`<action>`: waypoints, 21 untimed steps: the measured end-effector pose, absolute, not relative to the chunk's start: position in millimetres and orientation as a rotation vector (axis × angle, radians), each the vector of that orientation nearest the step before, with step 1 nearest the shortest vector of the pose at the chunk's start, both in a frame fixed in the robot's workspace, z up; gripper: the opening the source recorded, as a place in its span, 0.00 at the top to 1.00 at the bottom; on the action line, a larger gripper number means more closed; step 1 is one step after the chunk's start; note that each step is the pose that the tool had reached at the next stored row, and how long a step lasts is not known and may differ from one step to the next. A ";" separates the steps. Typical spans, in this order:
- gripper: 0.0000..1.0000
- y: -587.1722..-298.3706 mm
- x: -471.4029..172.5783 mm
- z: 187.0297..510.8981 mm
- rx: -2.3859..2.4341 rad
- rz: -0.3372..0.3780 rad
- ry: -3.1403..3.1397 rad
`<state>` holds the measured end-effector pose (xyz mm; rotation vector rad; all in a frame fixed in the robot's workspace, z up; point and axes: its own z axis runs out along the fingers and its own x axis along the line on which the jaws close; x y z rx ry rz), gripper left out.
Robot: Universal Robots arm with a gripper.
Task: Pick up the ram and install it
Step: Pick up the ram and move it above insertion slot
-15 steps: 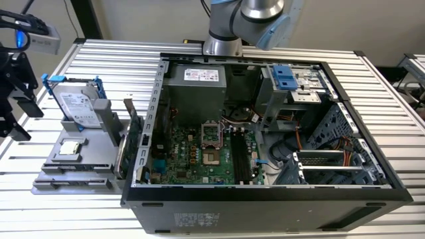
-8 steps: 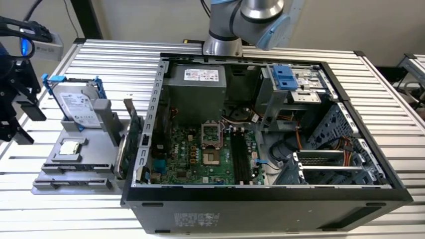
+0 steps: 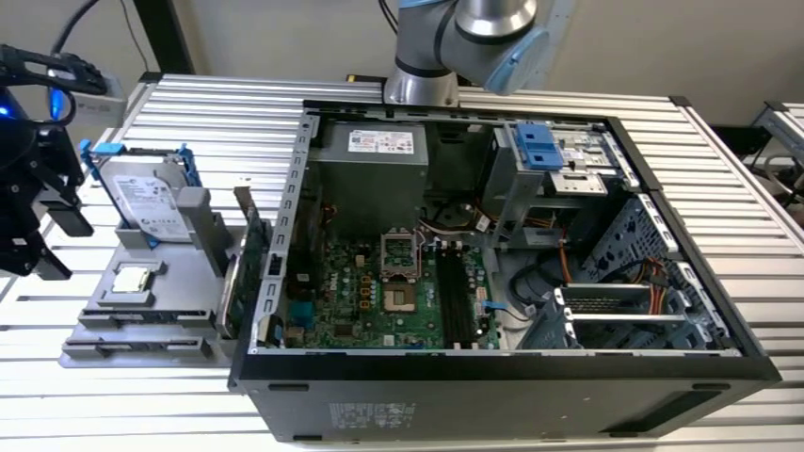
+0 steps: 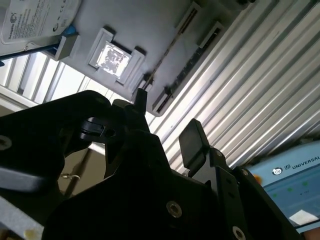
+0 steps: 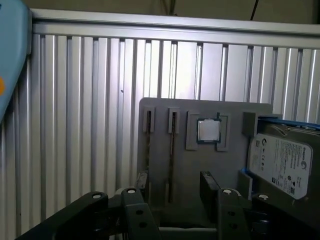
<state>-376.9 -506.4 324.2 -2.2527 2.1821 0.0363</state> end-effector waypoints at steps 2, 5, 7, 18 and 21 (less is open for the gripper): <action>0.00 -506.3 -376.9 322.3 -2.256 0.033 2.185; 0.00 -506.0 -377.1 318.7 -2.257 0.025 2.187; 0.00 -505.7 -377.0 316.7 -2.253 0.011 2.182; 0.00 -504.9 -376.9 303.8 -2.258 0.008 2.189; 0.00 -504.8 -377.0 299.9 -2.258 0.007 2.190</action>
